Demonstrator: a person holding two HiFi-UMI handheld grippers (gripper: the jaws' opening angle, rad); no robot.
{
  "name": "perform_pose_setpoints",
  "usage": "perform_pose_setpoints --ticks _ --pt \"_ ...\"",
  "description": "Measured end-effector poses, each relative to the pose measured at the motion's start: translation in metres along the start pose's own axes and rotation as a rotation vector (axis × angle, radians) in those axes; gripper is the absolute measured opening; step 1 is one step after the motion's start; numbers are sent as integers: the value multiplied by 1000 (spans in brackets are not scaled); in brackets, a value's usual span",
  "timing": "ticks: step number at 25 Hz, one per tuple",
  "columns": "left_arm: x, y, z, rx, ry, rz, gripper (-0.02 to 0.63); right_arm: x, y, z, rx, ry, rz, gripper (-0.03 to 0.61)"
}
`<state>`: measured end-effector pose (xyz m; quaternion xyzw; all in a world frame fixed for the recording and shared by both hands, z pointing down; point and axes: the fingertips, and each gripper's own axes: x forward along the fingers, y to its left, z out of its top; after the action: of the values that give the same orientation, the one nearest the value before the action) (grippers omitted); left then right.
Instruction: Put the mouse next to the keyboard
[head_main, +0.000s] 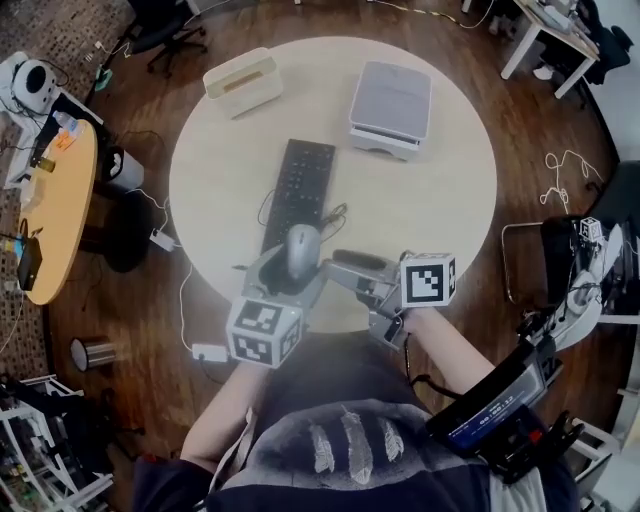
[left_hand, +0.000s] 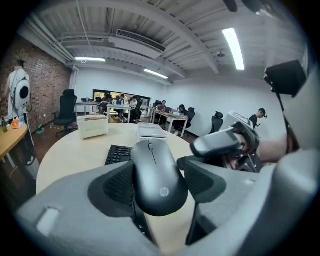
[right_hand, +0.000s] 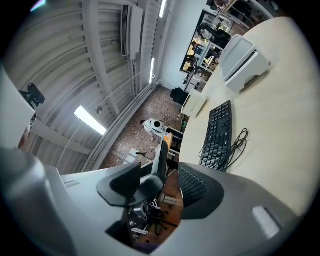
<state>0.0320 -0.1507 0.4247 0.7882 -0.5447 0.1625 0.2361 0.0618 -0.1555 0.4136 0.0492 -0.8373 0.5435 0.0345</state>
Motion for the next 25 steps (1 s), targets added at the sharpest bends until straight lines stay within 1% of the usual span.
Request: perform_pose_setpoints --ticks 2,4,5,8,9,12,14,16,19,22,25 --pt "7 -5 -5 17 0 -38 328 15 -2 1 12 29 -16 244" --pt "13 -10 -7 26 -8 -82 328 26 -4 1 43 35 -42 244" --pt "15 -11 -7 26 -15 -102 328 30 -8 0 50 43 -72 244" --pt "20 -11 -11 22 -26 -141 328 34 -27 -5 31 71 -202 244" --pt "22 -9 -13 22 -23 -154 328 35 -30 -5 21 67 -228 229" --pt "27 -6 -22 15 -1 -199 330 40 -36 -5 -25 48 -274 152" --pt "31 -7 -26 29 17 -215 330 39 -40 -7 -30 47 -294 140" --pt "34 -10 -32 47 43 -233 330 37 -43 -10 -5 52 -293 129" --pt "37 -13 -35 27 65 -274 334 30 -51 -10 11 62 -289 121" --pt "36 -9 -32 8 66 -278 334 18 -70 -1 3 64 -308 118" --pt "37 -12 -28 -13 61 -282 334 2 -93 7 39 64 -312 118"
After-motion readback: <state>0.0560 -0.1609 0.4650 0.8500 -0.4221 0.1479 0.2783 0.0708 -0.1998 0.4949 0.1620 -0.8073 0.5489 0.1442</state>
